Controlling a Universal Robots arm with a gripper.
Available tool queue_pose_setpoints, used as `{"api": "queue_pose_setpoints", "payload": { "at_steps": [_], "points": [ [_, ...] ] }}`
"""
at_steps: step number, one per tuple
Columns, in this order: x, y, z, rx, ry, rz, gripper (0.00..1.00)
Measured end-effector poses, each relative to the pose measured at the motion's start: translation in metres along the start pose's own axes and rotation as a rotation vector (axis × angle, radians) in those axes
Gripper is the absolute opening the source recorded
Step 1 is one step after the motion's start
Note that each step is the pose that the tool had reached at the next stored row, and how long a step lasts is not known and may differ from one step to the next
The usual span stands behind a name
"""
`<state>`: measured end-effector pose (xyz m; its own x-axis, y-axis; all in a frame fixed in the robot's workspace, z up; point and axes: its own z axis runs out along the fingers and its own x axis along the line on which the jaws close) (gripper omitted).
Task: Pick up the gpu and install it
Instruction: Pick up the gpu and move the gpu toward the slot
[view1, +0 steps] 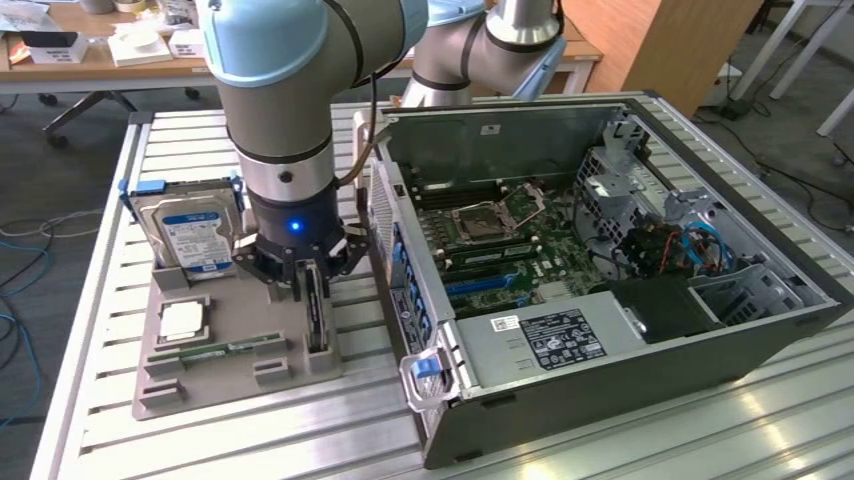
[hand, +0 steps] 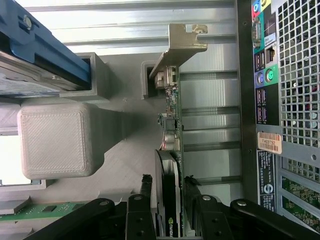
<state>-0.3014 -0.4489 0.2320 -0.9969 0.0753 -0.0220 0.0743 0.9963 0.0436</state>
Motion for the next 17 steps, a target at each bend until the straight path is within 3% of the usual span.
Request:
{"api": "queue_pose_setpoints", "payload": {
  "at_steps": [17],
  "points": [
    [-0.0025,-0.003,-0.0001,0.0,0.0002,0.0,0.39]
  ]
}}
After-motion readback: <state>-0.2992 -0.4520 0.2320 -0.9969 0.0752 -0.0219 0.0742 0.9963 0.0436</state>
